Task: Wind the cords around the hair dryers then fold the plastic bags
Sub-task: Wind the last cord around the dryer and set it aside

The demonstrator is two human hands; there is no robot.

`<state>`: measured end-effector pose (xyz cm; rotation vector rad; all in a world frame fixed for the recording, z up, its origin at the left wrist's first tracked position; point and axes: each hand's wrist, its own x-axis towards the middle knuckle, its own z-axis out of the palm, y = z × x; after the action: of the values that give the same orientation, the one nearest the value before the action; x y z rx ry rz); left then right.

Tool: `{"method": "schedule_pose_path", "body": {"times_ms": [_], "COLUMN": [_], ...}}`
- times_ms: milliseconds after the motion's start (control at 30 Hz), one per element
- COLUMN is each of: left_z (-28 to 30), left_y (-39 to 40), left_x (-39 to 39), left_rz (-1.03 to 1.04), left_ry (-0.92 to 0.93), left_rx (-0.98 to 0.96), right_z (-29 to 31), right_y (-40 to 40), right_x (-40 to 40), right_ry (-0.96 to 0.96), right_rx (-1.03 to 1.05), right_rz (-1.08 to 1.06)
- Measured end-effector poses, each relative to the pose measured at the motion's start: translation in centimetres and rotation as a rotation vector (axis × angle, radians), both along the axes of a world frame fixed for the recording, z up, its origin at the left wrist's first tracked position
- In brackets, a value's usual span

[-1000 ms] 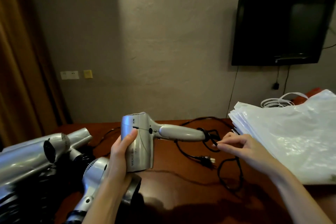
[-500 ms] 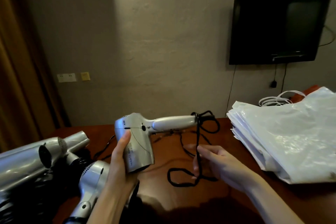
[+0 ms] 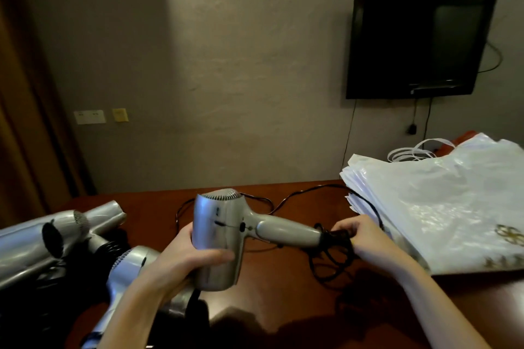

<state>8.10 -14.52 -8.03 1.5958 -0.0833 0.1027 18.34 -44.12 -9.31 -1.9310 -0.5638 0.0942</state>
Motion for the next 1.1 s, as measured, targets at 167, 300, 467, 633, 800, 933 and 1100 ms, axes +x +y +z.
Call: {"method": "schedule_pose_path", "body": {"times_ms": [167,300,467,633,800,933,1100], "left_z": [0.4,0.2,-0.2,-0.6,-0.5,-0.4,-0.4], "left_y": [0.8,-0.7,-1.9,-1.0,-1.0,-1.1,-0.5], "left_x": [-0.3,-0.1,0.2,0.5,0.6,0.5,0.3], "left_rz": [-0.015,0.006,0.172,0.286,0.298,0.304,0.384], "left_ry": [-0.103,-0.205,-0.303,-0.324,-0.301,-0.281,-0.267], "left_rx": [0.272,0.33,0.279,0.211,0.076,0.031,-0.036], "right_z": [0.5,1.3,1.4,1.4,1.6,1.8,1.7], "right_y": [-0.1,-0.2,1.1,1.0,0.9,0.9,1.0], "right_x": [0.4,0.2,-0.2,-0.8,-0.8,-0.8,-1.0], "right_ry": [0.015,-0.055,0.009,0.159,0.177,0.162,0.083], "right_rx": [0.037,0.0,0.014,0.241,0.209,0.192,0.138], "right_rz": [0.016,-0.019,0.067,0.14,0.159,0.116,0.093]}}
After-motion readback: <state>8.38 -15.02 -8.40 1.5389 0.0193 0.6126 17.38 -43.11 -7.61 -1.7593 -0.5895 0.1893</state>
